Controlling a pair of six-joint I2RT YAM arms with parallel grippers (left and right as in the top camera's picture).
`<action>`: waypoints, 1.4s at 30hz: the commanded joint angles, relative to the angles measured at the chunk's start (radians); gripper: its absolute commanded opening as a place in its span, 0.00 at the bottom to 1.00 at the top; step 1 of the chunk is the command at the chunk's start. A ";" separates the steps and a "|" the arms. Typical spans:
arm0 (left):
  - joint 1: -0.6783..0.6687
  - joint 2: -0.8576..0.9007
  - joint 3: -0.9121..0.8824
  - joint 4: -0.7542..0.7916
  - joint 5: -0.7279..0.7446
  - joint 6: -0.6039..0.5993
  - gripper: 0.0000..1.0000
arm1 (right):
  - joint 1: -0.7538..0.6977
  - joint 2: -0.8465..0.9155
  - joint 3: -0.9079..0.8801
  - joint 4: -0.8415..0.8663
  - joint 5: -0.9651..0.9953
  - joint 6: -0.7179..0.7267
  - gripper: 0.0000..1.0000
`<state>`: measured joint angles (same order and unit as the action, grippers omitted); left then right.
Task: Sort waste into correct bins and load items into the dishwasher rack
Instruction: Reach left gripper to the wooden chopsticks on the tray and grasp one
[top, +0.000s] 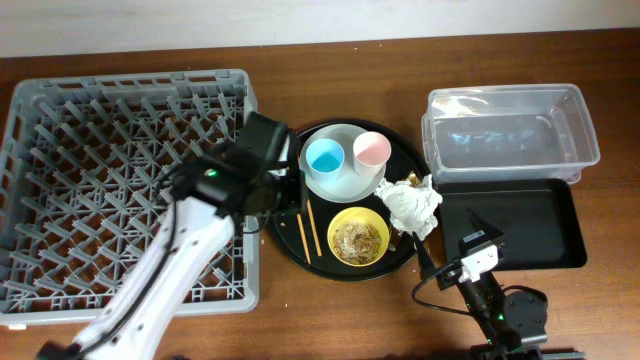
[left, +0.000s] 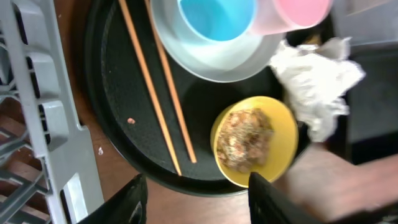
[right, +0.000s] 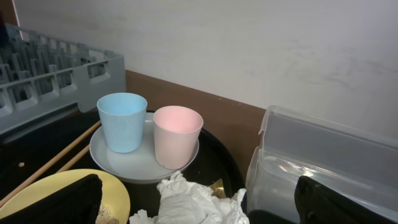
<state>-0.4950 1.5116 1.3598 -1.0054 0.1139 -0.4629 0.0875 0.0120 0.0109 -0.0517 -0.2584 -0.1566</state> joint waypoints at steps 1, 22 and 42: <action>-0.006 0.064 0.010 0.011 -0.071 -0.016 0.51 | -0.004 -0.006 -0.005 -0.004 0.005 0.008 0.98; -0.007 0.326 0.009 0.086 -0.156 -0.181 0.27 | -0.004 -0.006 -0.005 -0.004 0.005 0.008 0.98; -0.052 0.504 -0.001 0.168 -0.216 -0.225 0.26 | -0.004 -0.006 -0.005 -0.004 0.005 0.008 0.98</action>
<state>-0.5449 1.9797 1.3594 -0.8471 -0.0830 -0.6750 0.0875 0.0120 0.0109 -0.0517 -0.2584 -0.1562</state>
